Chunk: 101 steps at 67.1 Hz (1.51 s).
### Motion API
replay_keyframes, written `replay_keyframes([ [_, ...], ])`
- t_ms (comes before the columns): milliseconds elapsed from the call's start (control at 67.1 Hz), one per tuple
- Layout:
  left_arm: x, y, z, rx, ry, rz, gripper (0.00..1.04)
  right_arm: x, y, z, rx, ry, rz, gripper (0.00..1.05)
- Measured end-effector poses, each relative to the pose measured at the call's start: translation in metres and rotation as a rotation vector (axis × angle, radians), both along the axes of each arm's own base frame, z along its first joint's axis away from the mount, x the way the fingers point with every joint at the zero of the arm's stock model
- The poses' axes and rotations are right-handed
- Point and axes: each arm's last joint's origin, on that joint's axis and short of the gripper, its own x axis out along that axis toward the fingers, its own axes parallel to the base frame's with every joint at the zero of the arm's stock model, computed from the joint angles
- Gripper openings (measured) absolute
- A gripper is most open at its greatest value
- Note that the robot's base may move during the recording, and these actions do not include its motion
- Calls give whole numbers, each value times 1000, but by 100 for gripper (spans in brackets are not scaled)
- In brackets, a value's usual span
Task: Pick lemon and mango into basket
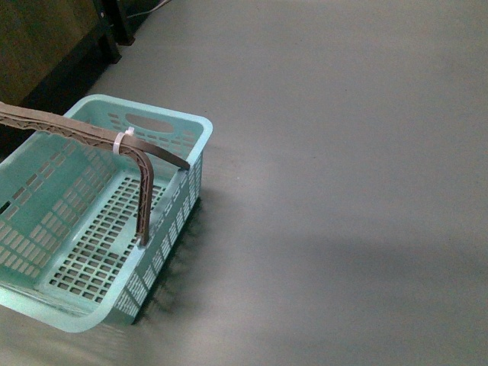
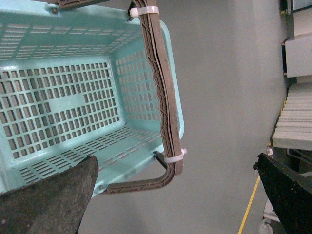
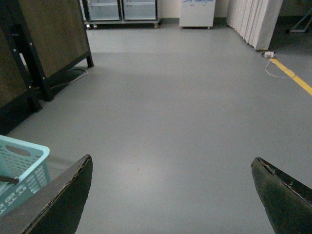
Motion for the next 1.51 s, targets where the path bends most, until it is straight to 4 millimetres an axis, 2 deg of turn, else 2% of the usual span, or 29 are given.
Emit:
replay_keyframes([
  [283, 85, -4, -50, -40, 122, 35, 98, 0, 0, 0, 0, 0, 0, 96],
  [418, 131, -7, -64, -57, 127, 30, 98, 0, 0, 0, 0, 0, 0, 96],
  [552, 168, -15, -73, -70, 117, -1, 98, 0, 0, 0, 0, 0, 0, 96],
  [731, 198, -23, -95, -56, 157, -21, 96, 0, 0, 0, 0, 0, 0, 96],
  [775, 201, -25, -103, -52, 171, -31, 84, 0, 0, 0, 0, 0, 0, 96],
  [865, 202, -27, -104, -54, 166, -41, 65, 0, 0, 0, 0, 0, 0, 96],
  [1193, 199, -30, -104, -74, 200, -22, 16, 0, 0, 0, 0, 0, 0, 96],
  [1372, 190, -30, -94, -74, 199, -35, 15, 0, 0, 0, 0, 0, 0, 96],
  [1506, 169, -30, -66, -86, 167, -41, 15, 0, 0, 0, 0, 0, 0, 96],
])
